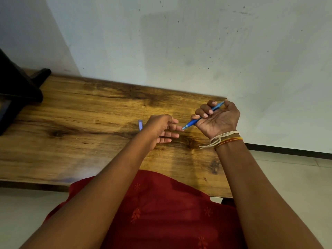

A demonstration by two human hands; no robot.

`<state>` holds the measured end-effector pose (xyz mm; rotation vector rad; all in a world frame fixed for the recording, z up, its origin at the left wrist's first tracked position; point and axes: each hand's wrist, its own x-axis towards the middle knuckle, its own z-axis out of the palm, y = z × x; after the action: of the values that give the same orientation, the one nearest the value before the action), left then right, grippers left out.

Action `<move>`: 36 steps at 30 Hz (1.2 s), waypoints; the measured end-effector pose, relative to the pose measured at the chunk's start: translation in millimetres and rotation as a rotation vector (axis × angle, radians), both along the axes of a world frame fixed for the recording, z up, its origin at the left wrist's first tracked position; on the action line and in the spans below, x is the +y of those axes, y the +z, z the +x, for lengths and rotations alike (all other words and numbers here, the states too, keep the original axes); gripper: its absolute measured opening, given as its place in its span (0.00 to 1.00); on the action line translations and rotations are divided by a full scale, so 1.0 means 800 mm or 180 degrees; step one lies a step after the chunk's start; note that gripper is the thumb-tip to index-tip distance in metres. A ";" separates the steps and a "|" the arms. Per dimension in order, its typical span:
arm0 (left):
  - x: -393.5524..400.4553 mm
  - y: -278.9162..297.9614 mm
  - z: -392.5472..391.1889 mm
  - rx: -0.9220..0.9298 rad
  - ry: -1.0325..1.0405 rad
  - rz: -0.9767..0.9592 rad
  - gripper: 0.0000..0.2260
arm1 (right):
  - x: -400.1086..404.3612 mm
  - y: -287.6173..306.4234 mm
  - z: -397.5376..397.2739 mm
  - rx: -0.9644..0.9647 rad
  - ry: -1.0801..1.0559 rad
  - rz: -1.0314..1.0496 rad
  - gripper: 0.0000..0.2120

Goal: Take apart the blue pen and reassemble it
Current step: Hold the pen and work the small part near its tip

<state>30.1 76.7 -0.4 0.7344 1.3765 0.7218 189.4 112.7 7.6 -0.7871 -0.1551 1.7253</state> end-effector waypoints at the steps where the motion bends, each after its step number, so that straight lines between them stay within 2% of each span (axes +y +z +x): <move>1: 0.000 0.000 0.000 0.0011 -0.0016 0.0001 0.13 | 0.000 0.002 -0.001 -0.0046 0.0061 0.0043 0.21; 15: 0.000 0.000 0.003 0.0089 -0.0400 0.0008 0.14 | -0.003 0.016 -0.018 -0.1180 0.0692 0.0446 0.23; 36: 0.002 -0.004 0.002 0.0031 -0.0387 0.0022 0.15 | -0.002 0.012 -0.017 -0.1109 0.0633 0.0461 0.23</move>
<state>31.7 78.3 -3.3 0.8208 1.3267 0.6282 175.6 110.8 17.4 -0.9849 -0.6061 1.7257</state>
